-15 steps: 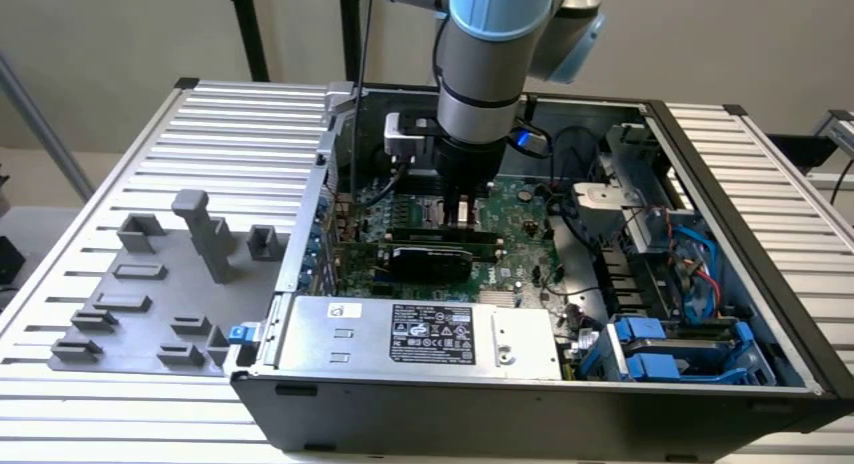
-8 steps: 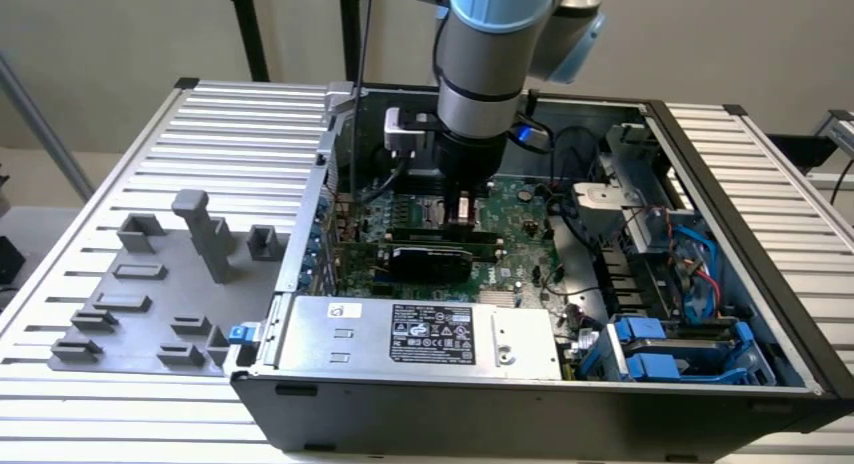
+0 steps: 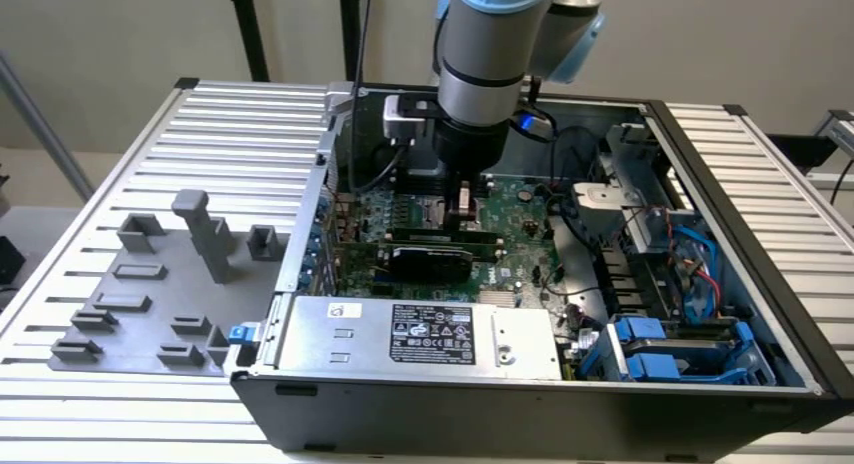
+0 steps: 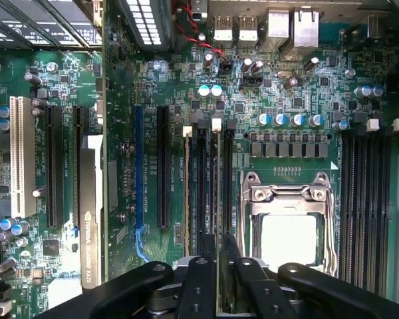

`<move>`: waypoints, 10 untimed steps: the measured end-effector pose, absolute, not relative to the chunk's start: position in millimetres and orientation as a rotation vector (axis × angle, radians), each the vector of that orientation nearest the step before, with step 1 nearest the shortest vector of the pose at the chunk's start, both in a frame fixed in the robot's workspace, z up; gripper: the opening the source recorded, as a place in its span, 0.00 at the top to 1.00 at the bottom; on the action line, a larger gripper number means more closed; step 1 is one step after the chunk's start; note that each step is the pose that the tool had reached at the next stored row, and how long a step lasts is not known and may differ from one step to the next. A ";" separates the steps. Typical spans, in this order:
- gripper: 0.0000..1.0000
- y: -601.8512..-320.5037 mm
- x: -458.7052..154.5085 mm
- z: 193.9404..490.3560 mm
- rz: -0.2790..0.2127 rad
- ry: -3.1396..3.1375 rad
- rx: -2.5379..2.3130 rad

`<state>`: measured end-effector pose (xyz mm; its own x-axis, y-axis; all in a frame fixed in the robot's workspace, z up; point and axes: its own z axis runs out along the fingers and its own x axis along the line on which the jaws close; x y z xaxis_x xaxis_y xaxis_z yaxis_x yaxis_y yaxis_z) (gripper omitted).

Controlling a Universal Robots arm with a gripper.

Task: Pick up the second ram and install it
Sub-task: 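Insert the second ram into the second slot, then press down the second ram until it locks into place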

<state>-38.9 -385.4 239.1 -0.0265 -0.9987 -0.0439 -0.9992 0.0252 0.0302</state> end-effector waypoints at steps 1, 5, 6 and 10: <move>0.88 -385.4 -38.9 239.1 0.082 2.242 -2.185; 0.89 -385.4 -38.9 239.2 0.082 2.242 -2.185; 0.89 -385.4 -38.9 239.2 0.082 2.242 -2.185; 0.89 -385.4 -38.9 239.2 0.082 2.242 -2.185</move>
<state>-38.9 -385.4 239.2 -0.0264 -0.9987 -0.0438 -0.9992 0.0251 0.0302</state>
